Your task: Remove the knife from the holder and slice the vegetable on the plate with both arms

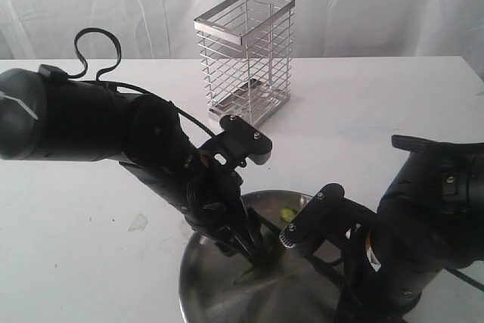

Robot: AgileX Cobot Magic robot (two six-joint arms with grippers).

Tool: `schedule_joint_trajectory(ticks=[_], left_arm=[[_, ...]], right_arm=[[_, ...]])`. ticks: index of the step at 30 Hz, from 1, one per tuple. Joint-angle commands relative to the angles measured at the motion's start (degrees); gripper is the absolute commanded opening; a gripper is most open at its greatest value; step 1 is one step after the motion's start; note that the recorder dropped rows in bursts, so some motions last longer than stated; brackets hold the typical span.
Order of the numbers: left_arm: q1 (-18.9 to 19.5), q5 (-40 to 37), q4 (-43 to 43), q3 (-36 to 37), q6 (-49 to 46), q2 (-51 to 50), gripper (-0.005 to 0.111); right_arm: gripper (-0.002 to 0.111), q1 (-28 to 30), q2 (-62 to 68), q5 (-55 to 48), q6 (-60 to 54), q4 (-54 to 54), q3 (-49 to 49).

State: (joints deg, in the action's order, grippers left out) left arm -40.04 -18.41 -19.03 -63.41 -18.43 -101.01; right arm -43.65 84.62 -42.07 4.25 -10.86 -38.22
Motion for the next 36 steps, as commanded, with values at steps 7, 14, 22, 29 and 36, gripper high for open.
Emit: schedule_joint_trajectory(ticks=[7,14,22,29,36], left_arm=[[-0.03,3.86,-5.19,0.09,0.39,0.62,0.063],[-0.86,6.79,-5.59,0.09,0.39,0.40,0.063],[-3.02,11.11,-5.59,0.09,0.25,-2.99,0.063],[-3.02,13.54,-6.24,0.09,0.25,-4.05,0.063],[-3.02,14.11,-6.24,0.09,0.47,-4.05,0.063]], right_arm=[[0.000,0.33,0.10,0.57,0.22,0.15,-0.48],[0.000,0.33,0.10,0.82,0.22,0.15,-0.48],[0.000,0.33,0.10,0.93,0.22,0.15,-0.58],[0.000,0.33,0.10,1.04,0.11,0.15,-0.58],[0.000,0.33,0.10,1.04,0.00,0.15,-0.58]])
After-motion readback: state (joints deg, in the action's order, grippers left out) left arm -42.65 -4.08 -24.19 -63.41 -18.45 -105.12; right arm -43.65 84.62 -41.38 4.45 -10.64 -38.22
